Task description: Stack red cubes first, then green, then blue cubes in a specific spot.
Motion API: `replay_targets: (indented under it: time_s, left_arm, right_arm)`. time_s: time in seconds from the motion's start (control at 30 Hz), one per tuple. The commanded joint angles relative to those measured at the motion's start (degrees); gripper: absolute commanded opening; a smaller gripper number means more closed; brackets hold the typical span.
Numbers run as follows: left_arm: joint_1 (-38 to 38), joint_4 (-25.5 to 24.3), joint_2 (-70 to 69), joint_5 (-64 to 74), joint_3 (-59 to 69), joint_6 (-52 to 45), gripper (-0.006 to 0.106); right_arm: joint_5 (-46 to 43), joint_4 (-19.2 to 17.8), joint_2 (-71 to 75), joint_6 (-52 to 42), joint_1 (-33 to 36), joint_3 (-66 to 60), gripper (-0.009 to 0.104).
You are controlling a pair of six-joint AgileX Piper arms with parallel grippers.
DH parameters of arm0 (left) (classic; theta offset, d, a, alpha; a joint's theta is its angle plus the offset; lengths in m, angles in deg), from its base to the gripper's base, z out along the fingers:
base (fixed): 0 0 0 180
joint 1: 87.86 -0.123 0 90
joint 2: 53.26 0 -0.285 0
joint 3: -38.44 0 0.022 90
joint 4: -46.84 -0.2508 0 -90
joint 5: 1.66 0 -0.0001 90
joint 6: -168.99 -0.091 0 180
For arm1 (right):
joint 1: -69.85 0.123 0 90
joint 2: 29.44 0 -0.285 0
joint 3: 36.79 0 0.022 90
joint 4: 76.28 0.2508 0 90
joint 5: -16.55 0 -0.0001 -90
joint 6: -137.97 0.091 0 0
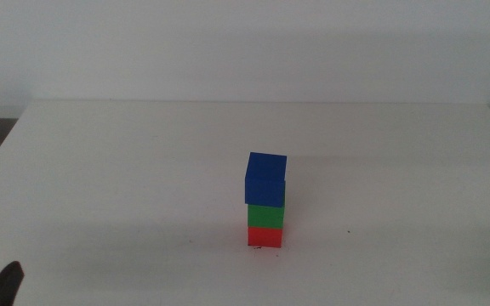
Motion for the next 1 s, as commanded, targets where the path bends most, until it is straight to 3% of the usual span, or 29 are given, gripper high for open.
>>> replay_targets:
  time_s: [0.0,0.2,0.97]
  left_arm:
    - [-0.16,0.85,-0.21,-4.1,2.68,0.06,0.094]
    - [-0.16,0.85,-0.21,-10.94,8.22,0.06,0.094]
    - [-4.93,0.64,-0.21,-12.23,8.22,0.06,0.094]
  right_arm:
    - [-0.13,-0.77,0.65,-0.46,-2.32,-1.15,0.084]
    - [-1.23,-1.07,0.65,-0.46,-3.14,-1.92,0.084]
    - [-0.95,-1.92,0.65,-0.46,-3.14,-1.92,0.084]
